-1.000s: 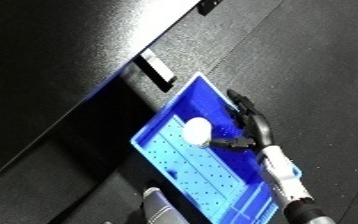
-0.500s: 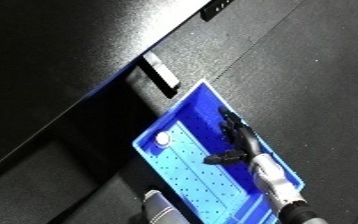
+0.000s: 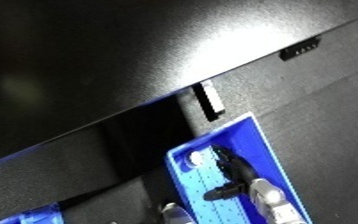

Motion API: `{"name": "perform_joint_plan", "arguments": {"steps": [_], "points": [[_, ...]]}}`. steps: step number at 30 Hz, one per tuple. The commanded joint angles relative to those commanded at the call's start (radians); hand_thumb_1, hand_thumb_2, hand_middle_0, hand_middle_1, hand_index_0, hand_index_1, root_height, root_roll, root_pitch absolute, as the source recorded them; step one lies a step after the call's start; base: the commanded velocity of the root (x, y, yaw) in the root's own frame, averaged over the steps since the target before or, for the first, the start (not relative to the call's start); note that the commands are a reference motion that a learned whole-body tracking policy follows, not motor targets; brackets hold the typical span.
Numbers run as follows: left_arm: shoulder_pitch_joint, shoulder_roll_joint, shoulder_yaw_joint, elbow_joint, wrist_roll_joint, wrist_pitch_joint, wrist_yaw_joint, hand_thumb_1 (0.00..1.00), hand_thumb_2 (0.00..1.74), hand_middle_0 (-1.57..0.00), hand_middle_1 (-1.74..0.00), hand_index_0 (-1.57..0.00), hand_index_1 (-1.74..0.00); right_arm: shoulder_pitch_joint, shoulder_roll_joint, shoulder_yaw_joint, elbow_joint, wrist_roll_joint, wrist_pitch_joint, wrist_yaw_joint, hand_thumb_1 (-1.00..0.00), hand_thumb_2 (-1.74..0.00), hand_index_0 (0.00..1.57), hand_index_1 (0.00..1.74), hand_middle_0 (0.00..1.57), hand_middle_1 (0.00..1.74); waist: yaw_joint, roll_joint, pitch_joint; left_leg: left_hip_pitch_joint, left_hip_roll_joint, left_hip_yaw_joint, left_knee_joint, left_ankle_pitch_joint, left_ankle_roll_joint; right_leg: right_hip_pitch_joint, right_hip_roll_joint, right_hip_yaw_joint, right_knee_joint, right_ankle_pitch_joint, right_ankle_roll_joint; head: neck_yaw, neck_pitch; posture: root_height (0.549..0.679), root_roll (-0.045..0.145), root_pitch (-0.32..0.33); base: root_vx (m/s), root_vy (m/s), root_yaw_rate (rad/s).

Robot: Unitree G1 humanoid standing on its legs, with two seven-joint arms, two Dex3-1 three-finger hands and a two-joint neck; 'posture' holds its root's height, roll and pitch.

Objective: Pick up the object and place it into the box

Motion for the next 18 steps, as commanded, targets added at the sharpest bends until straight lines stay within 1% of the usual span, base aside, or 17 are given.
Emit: {"name": "perform_joint_plan", "arguments": {"steps": [1,2,4,7,10,11,12,14,16,18], "points": [[-0.003,0.002,-0.002,0.003,0.005,0.000,0.002,0.00,0.00,0.00,0.00,0.00,0.00,-0.010,0.004,0.005,0.015,-0.002,0.014,0.004,0.00,0.00,0.00,0.00,0.00,0.00,0.006,-0.001,-0.001,-0.001,-0.001,-0.003,0.002,0.002,-0.0002,0.002,-0.0020,-0.003,0.002,0.000,0.0005,-0.006,0.001,0.634,0.061,-0.066,0.039,-0.038,0.182],[-0.008,0.004,-0.004,0.006,0.010,0.000,0.004,0.00,0.00,0.00,0.00,0.00,0.00,-0.020,0.009,0.010,0.034,-0.006,0.031,0.009,0.00,0.00,0.00,0.00,0.00,0.00,0.013,-0.001,-0.002,-0.002,-0.001,-0.006,0.002,0.005,-0.0008,0.004,-0.0048,-0.008,0.004,-0.001,0.0014,-0.068,0.011,0.633,0.060,-0.068,0.053,-0.040,0.230],[-0.018,0.007,-0.007,0.014,0.022,-0.002,0.006,0.00,0.00,0.00,0.00,0.00,0.00,-0.038,0.020,0.018,0.076,-0.018,0.060,0.016,0.00,0.00,0.00,0.00,0.00,0.00,0.029,-0.002,-0.004,-0.004,-0.003,-0.013,0.000,0.015,-0.0024,0.009,-0.0112,-0.018,0.009,-0.001,0.0038,-0.121,0.025,0.633,0.058,-0.074,0.064,-0.036,0.266],[-0.030,0.011,-0.014,0.019,0.037,-0.007,0.009,0.00,0.00,0.00,0.00,0.00,0.00,-0.055,0.036,0.028,0.127,-0.044,0.084,0.013,0.00,0.00,0.00,0.00,0.00,0.00,0.050,0.001,-0.006,-0.004,-0.007,-0.022,-0.007,0.031,-0.0048,0.012,-0.0219,-0.033,0.021,-0.001,0.0083,-0.213,0.047,0.632,0.056,-0.080,0.058,-0.016,0.284],[-0.038,0.017,-0.020,0.018,0.041,-0.010,0.009,0.00,0.00,0.00,0.00,0.00,0.00,-0.058,0.048,0.038,0.152,-0.050,0.099,-0.001,0.00,0.00,0.00,0.00,0.00,0.00,0.068,0.004,-0.003,-0.005,-0.013,-0.030,-0.012,0.044,-0.0060,0.014,-0.0329,-0.048,0.032,-0.001,0.0140,-0.304,0.062,0.631,0.056,-0.086,0.043,0.003,0.269],[-0.040,0.019,-0.022,0.017,0.042,-0.011,0.008,0.00,0.00,0.00,0.00,0.00,0.00,-0.056,0.051,0.040,0.155,-0.048,0.104,-0.007,0.00,0.00,0.00,0.00,0.00,0.00,0.073,0.004,-0.002,-0.006,-0.015,-0.033,-0.013,0.047,-0.0061,0.014,-0.0362,-0.052,0.036,-0.001,0.0159,-0.316,0.065,0.631,0.056,-0.087,0.036,0.005,0.248],[-0.040,0.021,-0.024,0.015,0.040,-0.013,0.008,0.00,0.00,0.00,0.00,0.00,0.00,-0.052,0.054,0.043,0.156,-0.046,0.109,-0.013,0.00,0.00,0.00,0.00,0.00,0.00,0.078,0.005,0.000,-0.006,-0.016,-0.036,-0.012,0.049,-0.0057,0.015,-0.0391,-0.056,0.039,-0.002,0.0178,-0.364,0.072,0.630,0.055,-0.089,0.035,0.008,0.243],[-0.041,0.025,-0.025,0.011,0.037,-0.017,0.007,0.00,0.00,0.00,0.00,0.00,0.00,-0.043,0.061,0.048,0.159,-0.042,0.117,-0.022,0.00,0.00,0.00,0.00,0.00,0.00,0.086,0.005,0.004,-0.008,-0.020,-0.042,-0.008,0.051,-0.0045,0.017,-0.0449,-0.064,0.044,-0.002,0.0217,-0.405,0.081,0.630,0.055,-0.092,0.030,0.007,0.234],[-0.039,0.028,-0.025,0.006,0.034,-0.023,0.009,0.00,0.00,0.00,0.00,0.00,0.00,-0.034,0.067,0.054,0.167,-0.037,0.120,-0.027,0.00,0.00,0.00,0.00,0.00,0.00,0.095,0.004,0.007,-0.010,-0.022,-0.047,-0.003,0.050,-0.0025,0.021,-0.0503,-0.070,0.047,-0.002,0.0254,-0.440,0.088,0.630,0.055,-0.095,0.031,0.006,0.193],[-0.037,0.030,-0.022,0.003,0.029,-0.030,0.014,0.00,0.00,0.00,0.00,0.00,0.00,-0.028,0.072,0.057,0.178,-0.033,0.118,-0.030,0.00,0.00,0.00,0.00,0.00,0.00,0.100,0.003,0.010,-0.011,-0.023,-0.051,0.002,0.047,-0.0005,0.024,-0.0537,-0.075,0.049,-0.002,0.0274,-0.472,0.088,0.630,0.054,-0.097,0.022,0.007,0.098]]}}
